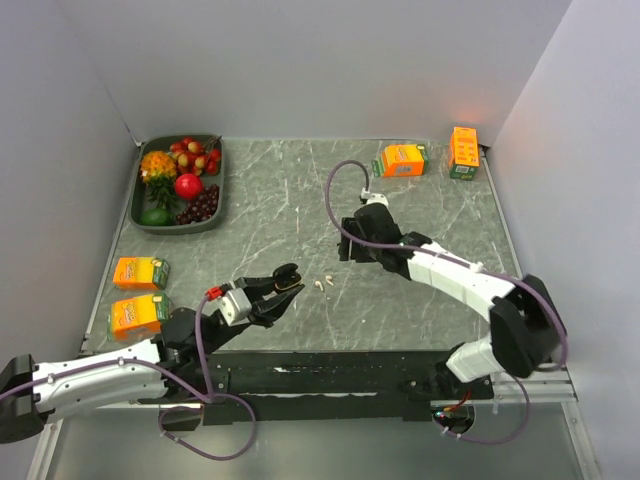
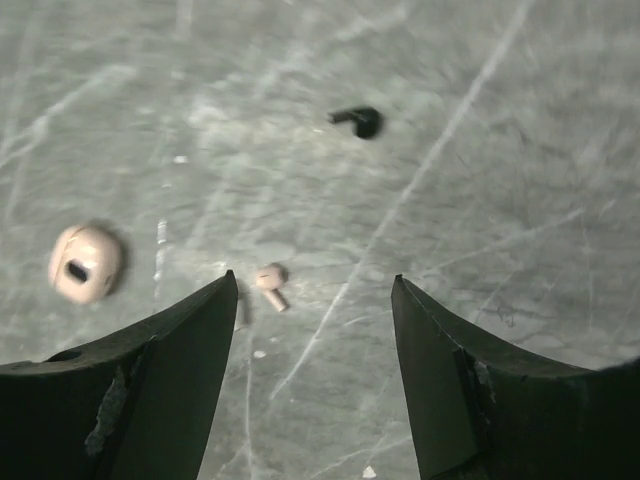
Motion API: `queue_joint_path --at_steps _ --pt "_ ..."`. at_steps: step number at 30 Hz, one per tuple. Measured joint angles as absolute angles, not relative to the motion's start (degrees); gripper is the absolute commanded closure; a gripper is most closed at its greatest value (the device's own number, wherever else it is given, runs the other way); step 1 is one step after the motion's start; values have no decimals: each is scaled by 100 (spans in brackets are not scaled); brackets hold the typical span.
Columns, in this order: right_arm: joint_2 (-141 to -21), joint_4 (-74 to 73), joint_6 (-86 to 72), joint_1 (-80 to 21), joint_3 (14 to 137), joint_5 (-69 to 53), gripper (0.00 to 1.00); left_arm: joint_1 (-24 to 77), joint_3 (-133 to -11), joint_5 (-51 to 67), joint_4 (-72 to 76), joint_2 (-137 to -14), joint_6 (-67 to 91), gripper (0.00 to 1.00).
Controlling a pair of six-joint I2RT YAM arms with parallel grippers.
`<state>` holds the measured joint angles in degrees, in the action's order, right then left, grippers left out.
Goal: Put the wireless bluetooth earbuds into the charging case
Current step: Pick up the earbud from the center of the board.
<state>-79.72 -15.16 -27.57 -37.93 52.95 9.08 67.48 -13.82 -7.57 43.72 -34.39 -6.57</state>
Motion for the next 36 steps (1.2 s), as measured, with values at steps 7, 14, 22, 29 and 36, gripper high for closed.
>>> queue_joint_path --at_steps 7,14,22,29,36 --pt "-8838 -1802 -3695 -3516 5640 502 35 6748 -1306 -873 3981 -2967 -587 99" --pt "-9317 -1590 -4729 -3221 5822 294 40 6759 -1306 -895 3953 -2987 -504 99" --pt "-10042 -1573 -5496 -2932 5909 198 43 6770 -1306 -910 3951 -2989 -484 99" --pt "-10294 -1557 -5699 -2832 6272 207 43 6770 -1306 -943 3946 -2989 -484 99" --pt "-10615 -1535 -5839 -2716 6506 211 48 6775 -1306 -993 3948 -3026 -484 99"
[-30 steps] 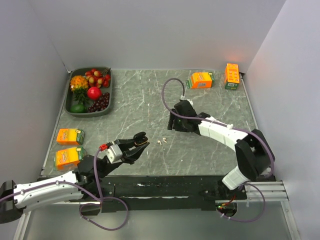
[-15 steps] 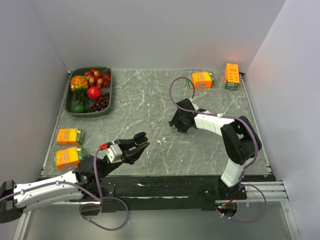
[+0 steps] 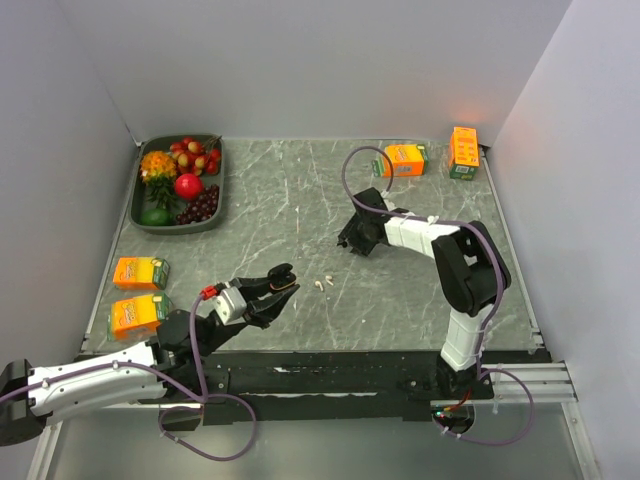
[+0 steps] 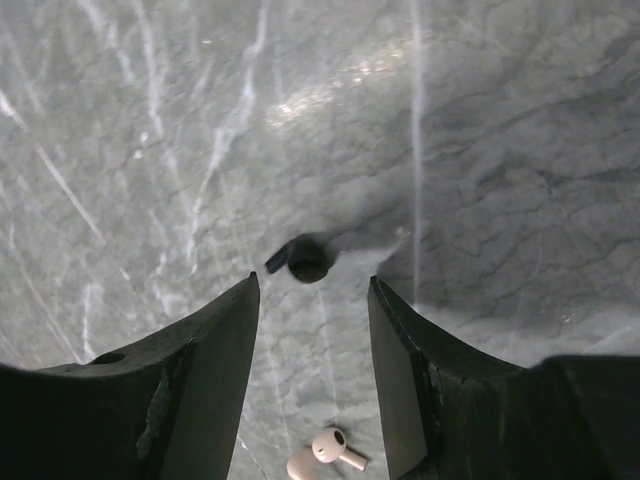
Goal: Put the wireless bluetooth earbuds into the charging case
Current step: Pick up the earbud from the center of the board.
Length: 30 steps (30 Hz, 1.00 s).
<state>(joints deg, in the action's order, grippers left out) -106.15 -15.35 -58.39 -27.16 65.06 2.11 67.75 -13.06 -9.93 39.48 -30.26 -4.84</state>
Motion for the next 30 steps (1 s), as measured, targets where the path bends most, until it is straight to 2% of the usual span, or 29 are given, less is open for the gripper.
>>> queue_joint_path --at_steps 20,30 --pt "-10910 -1640 -6062 -2620 6805 143 60 6775 -1306 -1037 3935 -3061 -484 99" --pt "-11115 -1761 -6051 -2582 7052 -38 79 6777 -1306 -1041 3913 -3057 -484 99"
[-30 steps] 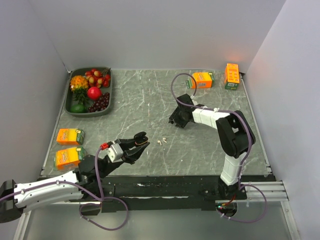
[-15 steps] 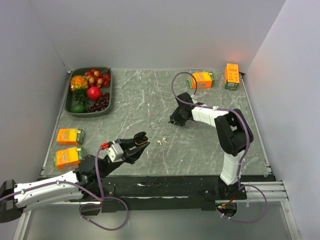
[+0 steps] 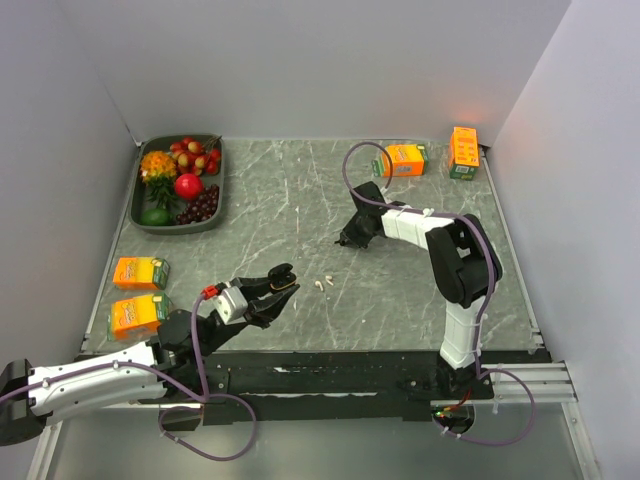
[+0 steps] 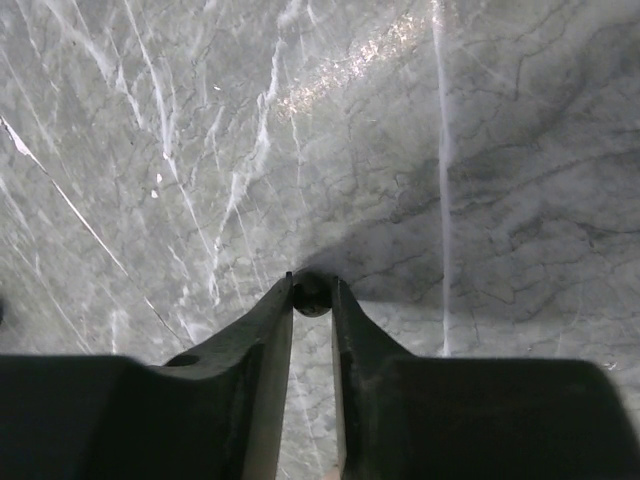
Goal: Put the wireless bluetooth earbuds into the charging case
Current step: Pick up the earbud from the center of the board, then place the earbud in the charging case.
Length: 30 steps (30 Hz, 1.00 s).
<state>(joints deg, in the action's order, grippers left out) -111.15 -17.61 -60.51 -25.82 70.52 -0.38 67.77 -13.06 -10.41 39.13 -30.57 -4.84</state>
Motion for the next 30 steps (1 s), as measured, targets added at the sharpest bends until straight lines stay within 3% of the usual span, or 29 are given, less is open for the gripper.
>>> queue_joint_path --at_steps 9,20,25,30 --pt "-11118 -1739 -5815 -2547 7052 -108 100 6781 -1306 -1039 3911 -3059 -482 99" --pt "-10643 -2235 -4477 -2563 7011 499 100 6785 -1306 -1039 3907 -3063 -482 99" --pt "-9614 -2458 -3468 -2773 6906 993 100 6785 -1306 -1044 3887 -3098 -482 99" --pt "-8169 -2541 -2427 -3603 6866 1739 100 6788 -1306 -1055 3876 -3214 -478 99"
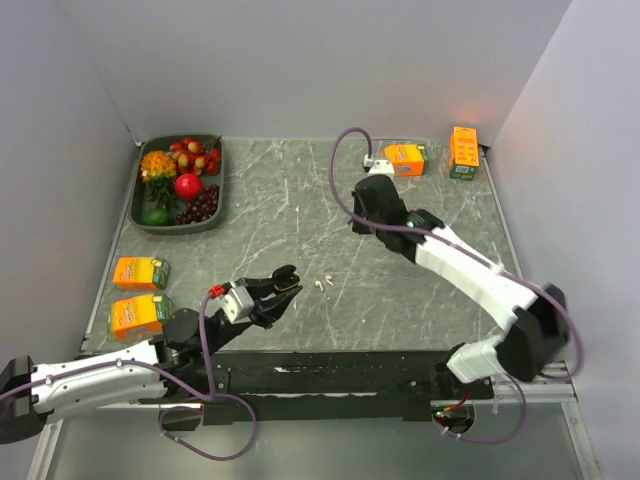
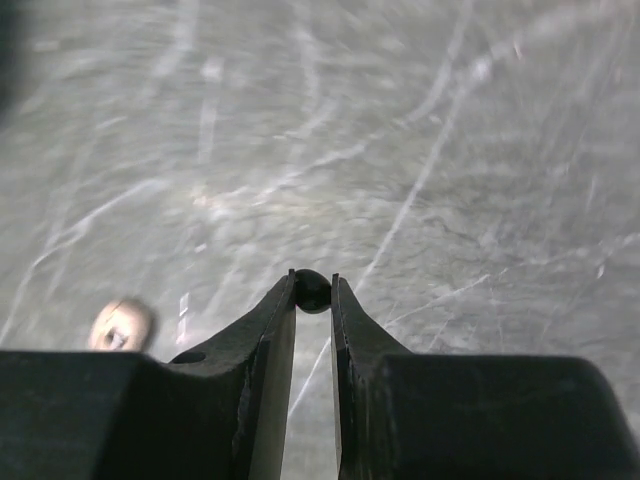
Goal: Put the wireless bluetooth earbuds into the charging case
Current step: Place the earbud in the charging case.
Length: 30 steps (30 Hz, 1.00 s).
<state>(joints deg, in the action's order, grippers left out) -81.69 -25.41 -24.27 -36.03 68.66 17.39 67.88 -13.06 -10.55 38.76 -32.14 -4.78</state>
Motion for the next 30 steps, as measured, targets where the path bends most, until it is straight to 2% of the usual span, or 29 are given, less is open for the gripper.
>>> queue_joint_path --at_steps 11,18,23,30 --pt "-5970 -2700 -790 -5774 6853 3020 100 6785 -1332 -1149 4300 -4045 -504 99" --pt "-4987 -2659 -102 -6980 6506 3059 100 6785 -1417 -1149 4668 -4379 -534 99" --pt "-4801 -2460 204 -7439 6436 2871 100 6785 -1455 -1142 5054 -4676 -534 99" --pt "-5122 -2053 399 -7835 6361 2582 100 6785 -1463 -1090 5284 -4801 -528 99"
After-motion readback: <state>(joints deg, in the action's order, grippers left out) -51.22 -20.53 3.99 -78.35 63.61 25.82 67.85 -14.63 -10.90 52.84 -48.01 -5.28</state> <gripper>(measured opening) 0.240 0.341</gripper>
